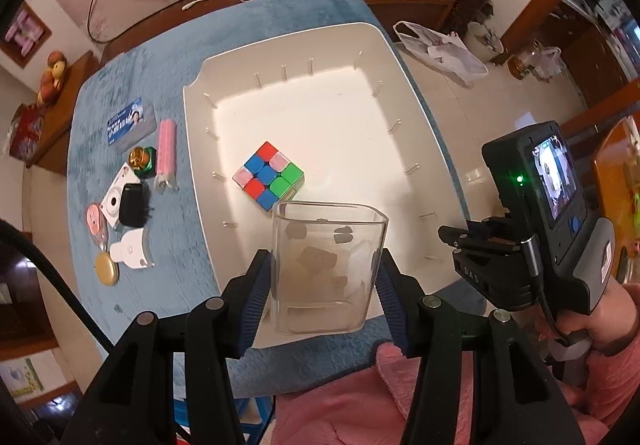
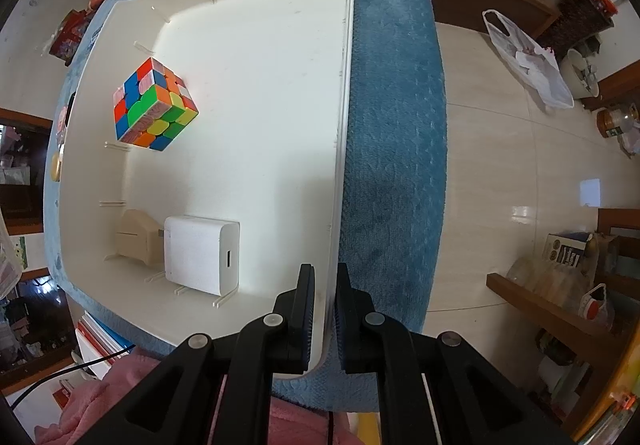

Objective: Organize rigid objects
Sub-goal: 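Carry the clear box over the tray and release it near the cube, then move the left tool back to the gold round compact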

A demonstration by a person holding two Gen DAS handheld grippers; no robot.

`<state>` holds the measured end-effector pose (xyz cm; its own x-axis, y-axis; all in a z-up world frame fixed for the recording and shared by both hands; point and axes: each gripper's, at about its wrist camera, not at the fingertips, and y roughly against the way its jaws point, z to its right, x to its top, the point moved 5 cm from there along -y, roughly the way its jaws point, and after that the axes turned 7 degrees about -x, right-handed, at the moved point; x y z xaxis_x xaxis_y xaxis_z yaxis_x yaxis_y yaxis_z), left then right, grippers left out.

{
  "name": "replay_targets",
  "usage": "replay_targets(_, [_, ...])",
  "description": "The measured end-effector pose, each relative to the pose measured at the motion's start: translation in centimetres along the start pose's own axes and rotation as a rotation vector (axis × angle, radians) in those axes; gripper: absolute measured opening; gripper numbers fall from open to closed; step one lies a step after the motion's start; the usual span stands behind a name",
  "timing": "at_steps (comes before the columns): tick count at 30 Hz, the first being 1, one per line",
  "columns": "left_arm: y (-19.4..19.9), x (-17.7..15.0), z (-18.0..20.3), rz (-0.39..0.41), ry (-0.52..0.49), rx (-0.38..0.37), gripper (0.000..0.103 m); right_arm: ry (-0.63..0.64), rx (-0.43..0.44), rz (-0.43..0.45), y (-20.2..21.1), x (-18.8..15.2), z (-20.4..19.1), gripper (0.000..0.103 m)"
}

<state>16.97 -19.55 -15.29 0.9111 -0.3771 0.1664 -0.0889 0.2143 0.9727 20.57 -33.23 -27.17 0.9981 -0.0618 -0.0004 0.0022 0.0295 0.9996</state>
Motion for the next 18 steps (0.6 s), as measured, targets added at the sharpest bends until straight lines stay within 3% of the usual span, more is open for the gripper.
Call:
replay_targets(8, [0.3, 0.1, -0.1, 0.013, -0.022, -0.002, 0.056, -0.006, -0.025, -0.006, -0.1, 0.1, 0.0, 0.009])
replay_targets(12, [0.6, -0.2, -0.5, 0.018, -0.030, 0.012, 0.078, -0.022, -0.028, -0.010, 0.0, 0.2, 0.0, 0.009])
replay_targets(18, [1.2, -0.8, -1.8, 0.031, -0.030, 0.026, 0.079, -0.061, -0.036, -0.018, 0.0, 0.3, 0.2, 0.010])
